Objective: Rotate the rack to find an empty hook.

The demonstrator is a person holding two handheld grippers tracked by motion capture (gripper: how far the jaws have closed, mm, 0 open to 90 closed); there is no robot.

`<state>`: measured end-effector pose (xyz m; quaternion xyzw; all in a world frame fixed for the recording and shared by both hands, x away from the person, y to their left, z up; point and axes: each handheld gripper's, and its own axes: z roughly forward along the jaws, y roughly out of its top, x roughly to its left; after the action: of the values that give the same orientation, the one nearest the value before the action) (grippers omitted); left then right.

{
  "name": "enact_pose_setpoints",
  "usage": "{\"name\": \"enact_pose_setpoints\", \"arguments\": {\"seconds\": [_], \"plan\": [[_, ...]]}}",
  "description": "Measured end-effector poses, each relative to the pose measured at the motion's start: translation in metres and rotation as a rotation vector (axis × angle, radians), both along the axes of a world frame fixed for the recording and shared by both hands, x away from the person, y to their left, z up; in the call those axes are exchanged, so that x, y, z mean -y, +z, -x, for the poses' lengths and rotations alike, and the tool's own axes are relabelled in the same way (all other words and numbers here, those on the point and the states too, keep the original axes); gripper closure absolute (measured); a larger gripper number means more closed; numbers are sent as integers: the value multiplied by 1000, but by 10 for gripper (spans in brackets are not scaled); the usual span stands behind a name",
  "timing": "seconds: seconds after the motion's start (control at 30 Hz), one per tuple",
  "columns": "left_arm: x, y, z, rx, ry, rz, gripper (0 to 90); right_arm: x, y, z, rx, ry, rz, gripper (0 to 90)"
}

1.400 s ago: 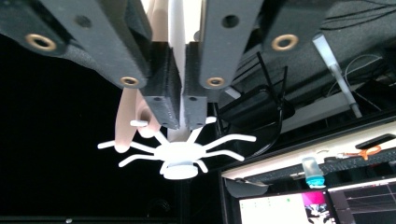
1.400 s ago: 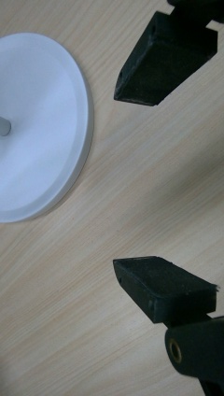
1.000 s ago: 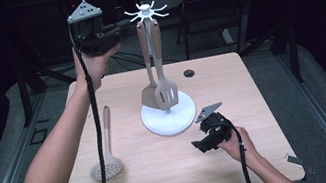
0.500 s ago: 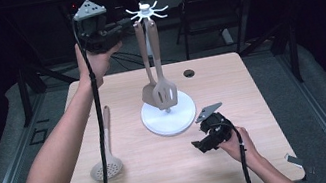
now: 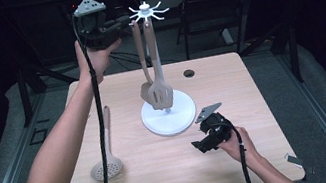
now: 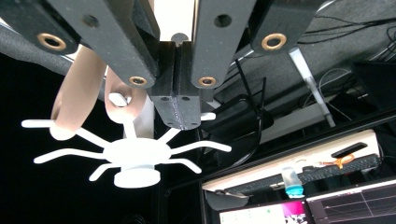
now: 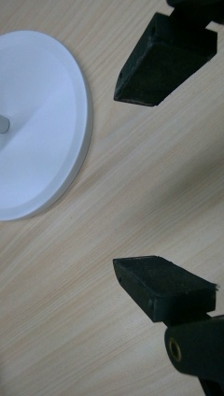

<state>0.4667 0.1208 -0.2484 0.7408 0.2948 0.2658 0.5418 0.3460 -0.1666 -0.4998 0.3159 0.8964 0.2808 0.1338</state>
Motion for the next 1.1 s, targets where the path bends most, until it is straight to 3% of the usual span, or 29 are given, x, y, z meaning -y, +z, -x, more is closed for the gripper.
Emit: {"name": "enact_pose_setpoints", "arguments": {"seconds": [0.67,0.9,1.1], "plan": [[-3,1,-13,-10,30,16,900,0,-1,0,6,0,-8,158],[-12,-1,-1,10,43,39,900,0,0,0,4,-5,-3,159],[-19,3,15,37,14,70,900,-1,0,0,5,0,2,159]]}}
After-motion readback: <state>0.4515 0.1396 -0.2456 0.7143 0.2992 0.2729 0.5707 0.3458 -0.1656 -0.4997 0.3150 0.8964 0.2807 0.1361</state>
